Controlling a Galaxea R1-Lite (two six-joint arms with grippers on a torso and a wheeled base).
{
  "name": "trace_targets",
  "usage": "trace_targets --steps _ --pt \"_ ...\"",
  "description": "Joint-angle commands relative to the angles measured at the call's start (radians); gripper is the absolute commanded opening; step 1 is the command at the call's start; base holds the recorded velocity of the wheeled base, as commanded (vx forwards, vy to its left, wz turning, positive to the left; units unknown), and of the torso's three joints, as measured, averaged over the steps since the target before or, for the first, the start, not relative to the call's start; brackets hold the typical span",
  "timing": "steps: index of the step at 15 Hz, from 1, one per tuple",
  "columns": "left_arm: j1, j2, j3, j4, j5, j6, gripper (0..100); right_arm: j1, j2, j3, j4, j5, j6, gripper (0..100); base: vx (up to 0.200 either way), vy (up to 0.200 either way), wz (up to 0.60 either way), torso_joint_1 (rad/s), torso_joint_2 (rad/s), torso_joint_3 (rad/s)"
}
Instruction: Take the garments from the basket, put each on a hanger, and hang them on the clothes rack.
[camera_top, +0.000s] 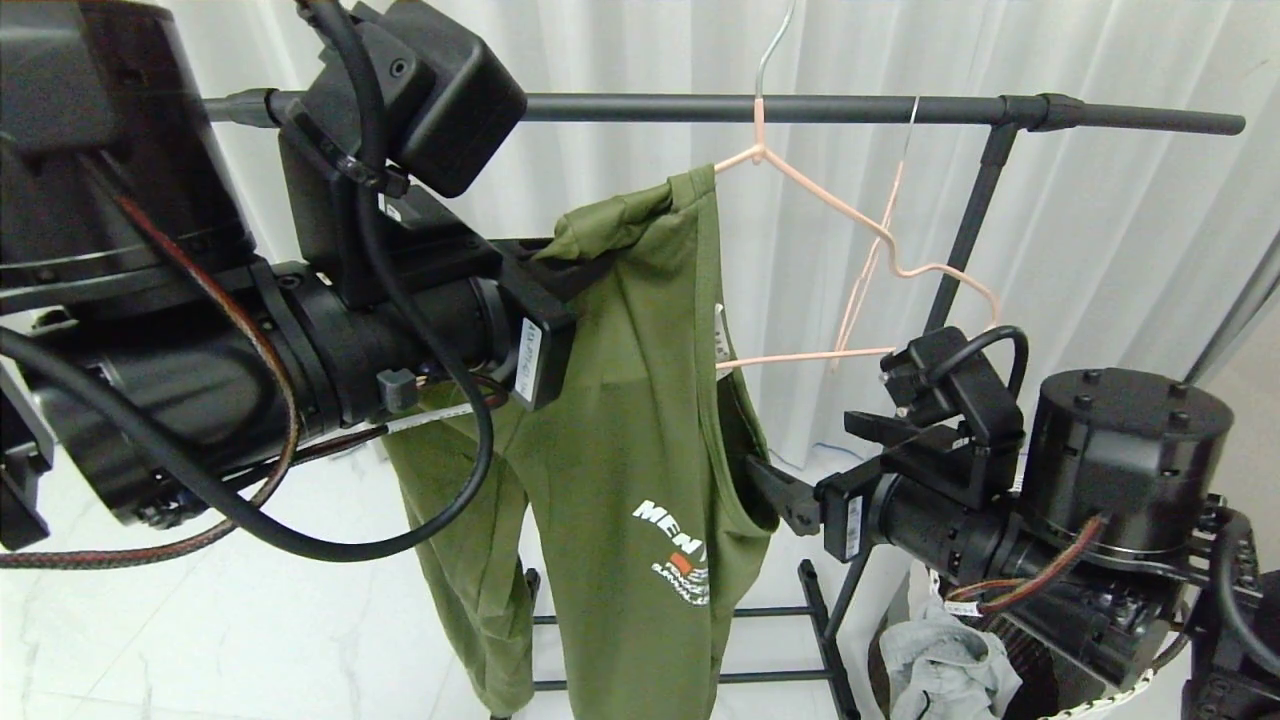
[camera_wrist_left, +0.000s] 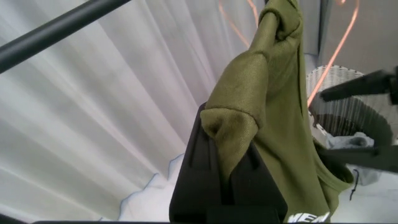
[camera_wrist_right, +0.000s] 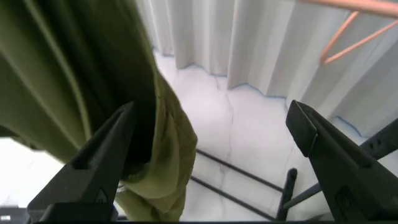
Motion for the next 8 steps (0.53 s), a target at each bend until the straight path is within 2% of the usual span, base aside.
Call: trace_targets --steps 1,2,4,5,6,8 --pt "-0.006 -0.001 0.0 -0.001 0.001 -0.001 0 0.003 0.042 0.004 -0.001 -0.003 -0.007 100 0.0 0.0 0.0 0.0 0.0 0.0" --pt "-0.006 0.0 -0.002 -0.001 0.001 -0.001 0 0.003 0.054 0.002 -0.001 -0.023 -0.007 100 0.0 0.0 0.0 0.0 0.0 0.0" --pt "0.0 0.0 -0.002 -0.001 0.01 0.004 0 -0.007 0.077 0.005 -0.001 -0.11 -0.007 100 0.0 0.0 0.0 0.0 0.0 0.0" --pt "0.011 0.002 0.003 -0.001 0.041 0.01 0 -0.028 0.077 0.022 0.0 -0.146 -0.013 100 0.0 0.0 0.0 0.0 0.0 0.0" --pt "0.013 0.002 0.004 -0.001 0.069 0.009 0 -0.062 0.071 0.036 -0.001 -0.156 -0.03 100 0.0 0.0 0.0 0.0 0.0 0.0" --pt "0.017 -0.001 0.01 -0.001 0.096 0.013 0 -0.181 0.044 0.044 -0.001 -0.158 -0.084 100 0.0 0.0 0.0 0.0 0.0 0.0"
